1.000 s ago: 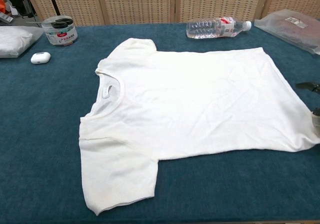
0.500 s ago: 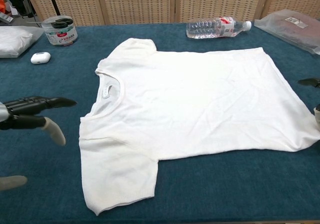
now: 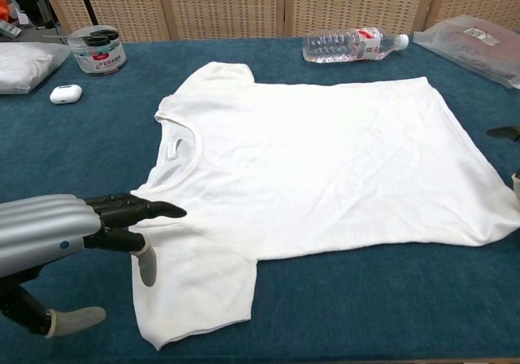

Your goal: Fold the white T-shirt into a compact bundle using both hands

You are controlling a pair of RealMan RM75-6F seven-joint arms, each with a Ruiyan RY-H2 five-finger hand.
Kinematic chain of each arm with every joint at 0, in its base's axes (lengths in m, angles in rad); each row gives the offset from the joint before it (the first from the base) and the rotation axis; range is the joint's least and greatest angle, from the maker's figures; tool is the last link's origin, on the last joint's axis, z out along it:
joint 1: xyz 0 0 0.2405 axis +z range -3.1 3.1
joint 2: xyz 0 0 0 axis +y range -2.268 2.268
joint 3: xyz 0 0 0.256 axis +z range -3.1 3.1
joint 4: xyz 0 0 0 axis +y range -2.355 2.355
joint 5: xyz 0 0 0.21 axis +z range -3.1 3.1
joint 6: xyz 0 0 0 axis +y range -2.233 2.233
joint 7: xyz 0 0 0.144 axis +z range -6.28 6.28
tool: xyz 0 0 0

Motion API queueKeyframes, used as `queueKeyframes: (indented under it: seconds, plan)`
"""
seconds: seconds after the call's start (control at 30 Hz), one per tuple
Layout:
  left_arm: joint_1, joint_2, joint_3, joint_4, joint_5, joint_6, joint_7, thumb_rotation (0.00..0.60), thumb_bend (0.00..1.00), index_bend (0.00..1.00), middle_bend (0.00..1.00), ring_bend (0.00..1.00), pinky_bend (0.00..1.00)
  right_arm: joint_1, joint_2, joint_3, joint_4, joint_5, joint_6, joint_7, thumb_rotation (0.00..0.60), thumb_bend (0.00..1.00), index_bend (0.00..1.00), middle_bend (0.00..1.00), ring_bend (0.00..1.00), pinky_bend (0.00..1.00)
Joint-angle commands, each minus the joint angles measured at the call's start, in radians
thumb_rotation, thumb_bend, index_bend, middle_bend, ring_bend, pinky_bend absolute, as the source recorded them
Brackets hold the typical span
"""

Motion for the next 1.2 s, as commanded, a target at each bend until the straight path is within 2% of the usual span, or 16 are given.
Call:
queueKeyframes:
  seconds: [0.03, 0.33, 0.57, 0.9, 1.0, 1.2]
  plan:
    - [-0.007, -0.036, 0.001, 0.028, -0.019, -0.007, 0.014, 0.6, 0.34, 0.4, 0.0, 0.0, 0.0, 0.0, -0.002, 0.0, 0.002, 0.003, -0.002, -0.002, 0.6, 0.65, 0.67, 0.01, 0.0, 0.0]
    - [-0.012, -0.104, 0.012, 0.093, -0.037, 0.012, 0.0, 0.6, 0.32, 0.41, 0.0, 0.0, 0.0, 0.001, -0.006, -0.001, 0.006, 0.005, -0.002, -0.005, 0.6, 0.67, 0.67, 0.01, 0.0, 0.0]
    - [-0.022, -0.143, 0.02, 0.12, -0.046, 0.021, -0.013, 0.6, 0.31, 0.47, 0.0, 0.0, 0.0, 0.002, -0.007, -0.002, 0.009, 0.006, -0.003, -0.001, 0.6, 0.67, 0.67, 0.01, 0.0, 0.0]
    - [-0.02, -0.207, 0.04, 0.198, -0.053, 0.047, -0.066, 0.6, 0.27, 0.5, 0.0, 0.0, 0.0, 0.002, -0.009, -0.006, 0.014, 0.003, -0.002, 0.0, 0.6, 0.67, 0.67, 0.01, 0.0, 0.0]
    - [-0.018, -0.222, 0.044, 0.211, -0.051, 0.058, -0.069, 0.6, 0.31, 0.55, 0.0, 0.0, 0.0, 0.002, -0.009, -0.006, 0.014, 0.003, -0.001, 0.001, 0.6, 0.67, 0.67, 0.01, 0.0, 0.0]
    - [-0.011, -0.246, 0.046, 0.229, -0.06, 0.079, -0.071, 0.6, 0.44, 0.67, 0.0, 0.0, 0.0, 0.002, -0.008, -0.007, 0.015, 0.002, 0.001, 0.002, 0.6, 0.67, 0.67, 0.01, 0.0, 0.0]
